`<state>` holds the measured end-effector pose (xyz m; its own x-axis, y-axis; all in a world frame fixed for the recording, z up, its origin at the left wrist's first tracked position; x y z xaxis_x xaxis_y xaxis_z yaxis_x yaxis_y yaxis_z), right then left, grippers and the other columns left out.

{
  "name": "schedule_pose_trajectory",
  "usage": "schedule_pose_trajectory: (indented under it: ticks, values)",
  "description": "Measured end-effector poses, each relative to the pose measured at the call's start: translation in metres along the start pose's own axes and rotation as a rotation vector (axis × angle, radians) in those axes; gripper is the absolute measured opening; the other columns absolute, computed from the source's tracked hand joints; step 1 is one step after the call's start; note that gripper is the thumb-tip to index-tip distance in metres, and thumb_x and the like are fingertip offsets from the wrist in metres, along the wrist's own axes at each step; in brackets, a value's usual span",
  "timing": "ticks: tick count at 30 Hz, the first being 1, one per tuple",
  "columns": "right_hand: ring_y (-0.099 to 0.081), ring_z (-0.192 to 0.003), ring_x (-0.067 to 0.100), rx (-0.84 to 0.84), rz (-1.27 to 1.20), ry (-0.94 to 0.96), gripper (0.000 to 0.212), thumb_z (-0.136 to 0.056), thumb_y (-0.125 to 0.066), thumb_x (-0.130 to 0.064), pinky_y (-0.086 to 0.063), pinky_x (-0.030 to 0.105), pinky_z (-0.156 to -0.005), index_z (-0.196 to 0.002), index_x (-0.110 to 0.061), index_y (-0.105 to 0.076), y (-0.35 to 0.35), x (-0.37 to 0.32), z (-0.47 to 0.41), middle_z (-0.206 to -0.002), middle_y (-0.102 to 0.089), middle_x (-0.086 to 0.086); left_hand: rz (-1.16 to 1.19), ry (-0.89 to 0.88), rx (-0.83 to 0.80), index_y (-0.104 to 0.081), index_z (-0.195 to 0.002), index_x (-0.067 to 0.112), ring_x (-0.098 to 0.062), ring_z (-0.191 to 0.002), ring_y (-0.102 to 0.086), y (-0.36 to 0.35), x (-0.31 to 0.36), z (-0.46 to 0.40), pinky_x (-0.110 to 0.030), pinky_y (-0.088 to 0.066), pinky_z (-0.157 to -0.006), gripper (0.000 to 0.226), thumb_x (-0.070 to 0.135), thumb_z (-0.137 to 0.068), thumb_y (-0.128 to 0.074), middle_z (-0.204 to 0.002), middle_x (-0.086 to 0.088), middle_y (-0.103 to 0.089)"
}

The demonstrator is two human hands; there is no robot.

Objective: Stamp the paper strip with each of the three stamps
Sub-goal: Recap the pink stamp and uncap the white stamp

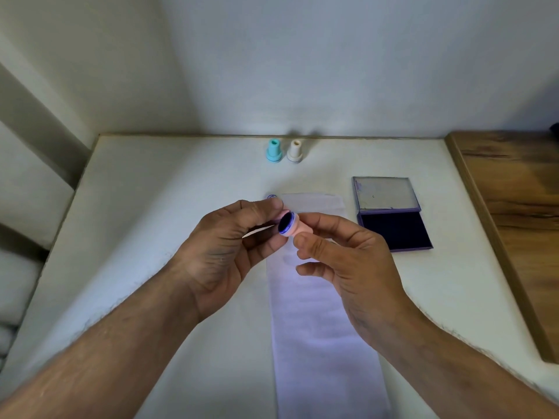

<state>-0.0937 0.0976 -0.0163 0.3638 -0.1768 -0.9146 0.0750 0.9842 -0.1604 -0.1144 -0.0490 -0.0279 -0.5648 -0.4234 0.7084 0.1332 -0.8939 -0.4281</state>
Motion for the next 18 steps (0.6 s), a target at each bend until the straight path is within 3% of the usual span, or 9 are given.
schedule_pose_trajectory:
  ticks: [5, 9, 18]
  values:
    - [-0.067, -0.069, 0.012, 0.018, 0.042, 0.037, 0.021, -0.078, -0.074, -0.004, -0.057, 0.028, -0.06, -0.09, -0.022, -0.079, 0.002, -0.004, -0.001, -0.083, -0.076, 0.002, -0.041, 0.019, -0.044, -0.072, -0.088, 0.008, -0.019, -0.086, -0.068, -0.003, -0.002, 0.0, -0.026, -0.059, -0.079, 0.021, 0.019, -0.07, -0.071, -0.094, -0.011, -0.074]
    - [-0.067, -0.071, 0.011, 0.051, 0.113, 0.081, 0.021, -0.078, -0.075, -0.01, -0.057, 0.026, -0.058, -0.091, -0.026, -0.077, 0.005, -0.006, -0.002, -0.085, -0.076, 0.0, -0.026, 0.019, -0.063, -0.074, -0.103, 0.01, -0.019, -0.086, -0.069, -0.004, -0.001, 0.0, -0.027, -0.059, -0.08, 0.033, 0.017, -0.071, -0.069, -0.095, -0.008, -0.075]
    - [-0.064, -0.063, 0.01, 0.079, 0.166, 0.114, 0.021, -0.075, -0.078, -0.009, -0.055, 0.025, -0.055, -0.085, -0.028, -0.077, 0.011, -0.014, -0.006, -0.079, -0.075, -0.002, -0.086, -0.061, -0.092, -0.072, -0.108, 0.005, -0.021, -0.099, -0.071, -0.008, 0.001, 0.001, -0.029, -0.057, -0.087, 0.037, 0.013, -0.073, -0.066, -0.108, -0.011, -0.074]
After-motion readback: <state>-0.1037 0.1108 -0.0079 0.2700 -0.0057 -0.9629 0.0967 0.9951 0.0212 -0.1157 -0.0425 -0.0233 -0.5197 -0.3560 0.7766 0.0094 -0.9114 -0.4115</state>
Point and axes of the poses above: each hand's wrist, its own z-axis away from the middle knuckle, its own y-axis out of the back of the hand, x = y × z, the point moved 8 cm from there along -z, towards the middle knuckle
